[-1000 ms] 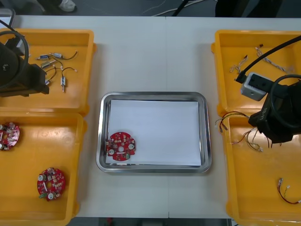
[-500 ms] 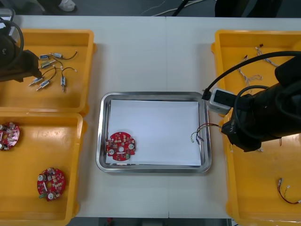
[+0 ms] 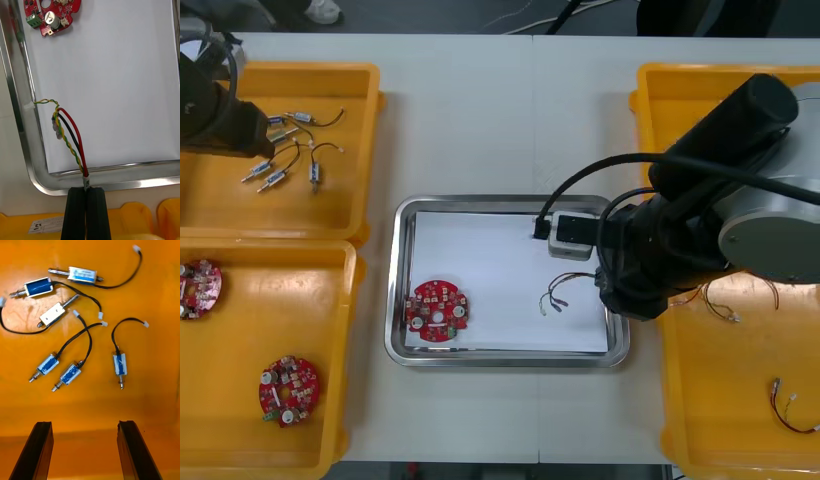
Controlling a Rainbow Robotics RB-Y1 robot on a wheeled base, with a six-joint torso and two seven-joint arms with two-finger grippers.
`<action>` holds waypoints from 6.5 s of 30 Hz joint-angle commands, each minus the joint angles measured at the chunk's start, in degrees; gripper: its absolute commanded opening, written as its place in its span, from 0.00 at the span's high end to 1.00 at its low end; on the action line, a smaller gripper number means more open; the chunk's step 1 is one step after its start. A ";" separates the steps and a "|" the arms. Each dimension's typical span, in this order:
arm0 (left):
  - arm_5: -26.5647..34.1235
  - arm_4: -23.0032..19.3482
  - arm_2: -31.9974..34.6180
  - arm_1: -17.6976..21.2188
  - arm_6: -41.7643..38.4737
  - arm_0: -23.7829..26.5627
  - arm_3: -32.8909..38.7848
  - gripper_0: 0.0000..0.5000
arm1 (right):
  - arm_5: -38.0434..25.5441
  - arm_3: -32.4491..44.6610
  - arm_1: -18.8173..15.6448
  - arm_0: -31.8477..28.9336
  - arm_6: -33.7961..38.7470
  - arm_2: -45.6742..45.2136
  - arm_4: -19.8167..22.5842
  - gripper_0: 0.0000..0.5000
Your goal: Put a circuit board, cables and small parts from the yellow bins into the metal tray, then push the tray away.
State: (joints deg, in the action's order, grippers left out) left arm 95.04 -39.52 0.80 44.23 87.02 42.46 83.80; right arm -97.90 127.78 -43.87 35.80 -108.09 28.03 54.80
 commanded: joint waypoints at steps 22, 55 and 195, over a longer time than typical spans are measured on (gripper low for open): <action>-12.60 -11.54 0.26 8.95 31.28 1.58 -14.36 0.00 | 7.02 -11.68 6.96 8.76 1.56 21.63 -11.39 1.00; -25.70 -10.31 -4.66 6.13 39.02 5.36 -28.87 0.00 | 7.02 -19.06 13.37 8.76 2.00 24.88 -16.40 0.04; 11.48 -10.84 0.35 7.36 10.45 6.32 2.95 1.00 | 21.96 -84.19 9.86 28.18 7.10 -23.99 -22.37 0.00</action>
State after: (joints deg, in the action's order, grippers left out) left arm 103.86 -49.38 -0.95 49.03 108.80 46.68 81.90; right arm -77.36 44.23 -35.55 60.79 -98.54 3.20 33.09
